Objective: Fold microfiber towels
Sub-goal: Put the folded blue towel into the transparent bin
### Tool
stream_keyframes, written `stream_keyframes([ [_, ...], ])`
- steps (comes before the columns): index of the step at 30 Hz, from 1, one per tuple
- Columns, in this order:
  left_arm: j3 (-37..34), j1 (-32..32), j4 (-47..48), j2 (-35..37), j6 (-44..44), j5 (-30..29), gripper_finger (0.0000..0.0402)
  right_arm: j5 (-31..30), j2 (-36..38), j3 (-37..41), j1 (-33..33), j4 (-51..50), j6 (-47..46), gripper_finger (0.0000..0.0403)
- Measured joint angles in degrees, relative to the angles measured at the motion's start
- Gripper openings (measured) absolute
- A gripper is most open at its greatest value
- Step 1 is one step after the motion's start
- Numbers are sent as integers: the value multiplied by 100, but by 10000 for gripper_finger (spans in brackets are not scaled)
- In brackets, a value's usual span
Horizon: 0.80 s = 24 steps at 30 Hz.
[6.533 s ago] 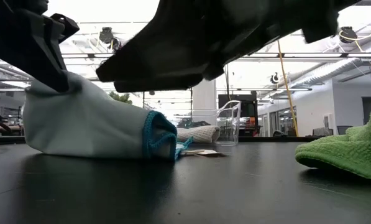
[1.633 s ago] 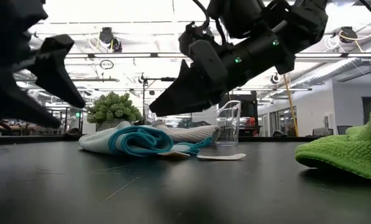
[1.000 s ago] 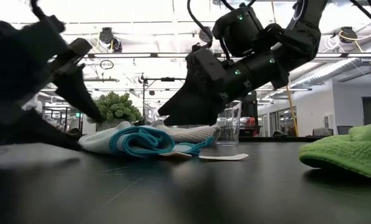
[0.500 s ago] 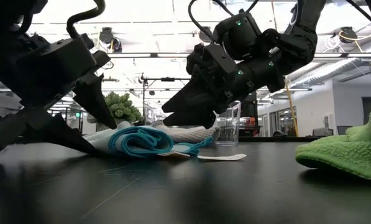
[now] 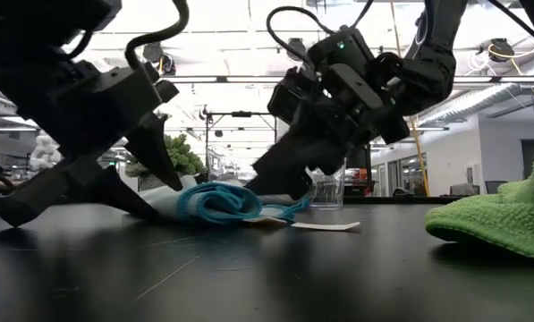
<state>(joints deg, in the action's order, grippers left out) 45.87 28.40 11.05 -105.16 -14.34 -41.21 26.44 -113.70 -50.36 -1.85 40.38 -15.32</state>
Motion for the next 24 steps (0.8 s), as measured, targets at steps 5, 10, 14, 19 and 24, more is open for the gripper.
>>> stream_keyframes([
  [5, -2, -181, -208, -4, -313, 146, 138, 382, -40, 2, -49, 147, 235, 222],
  [10, -15, -399, -487, -13, -604, 255, 93, 492, -40, -3, -146, 219, 316, 222],
  [14, -15, -487, -546, -15, -803, 389, 38, 498, -40, -3, -140, 169, 413, 222],
  [19, -32, -495, -731, 15, -990, -34, 13, 498, -38, -3, -144, 175, 538, 222],
  [24, -45, -516, -966, 163, -1061, -620, 7, 494, -38, -3, -142, 468, 597, 222],
])
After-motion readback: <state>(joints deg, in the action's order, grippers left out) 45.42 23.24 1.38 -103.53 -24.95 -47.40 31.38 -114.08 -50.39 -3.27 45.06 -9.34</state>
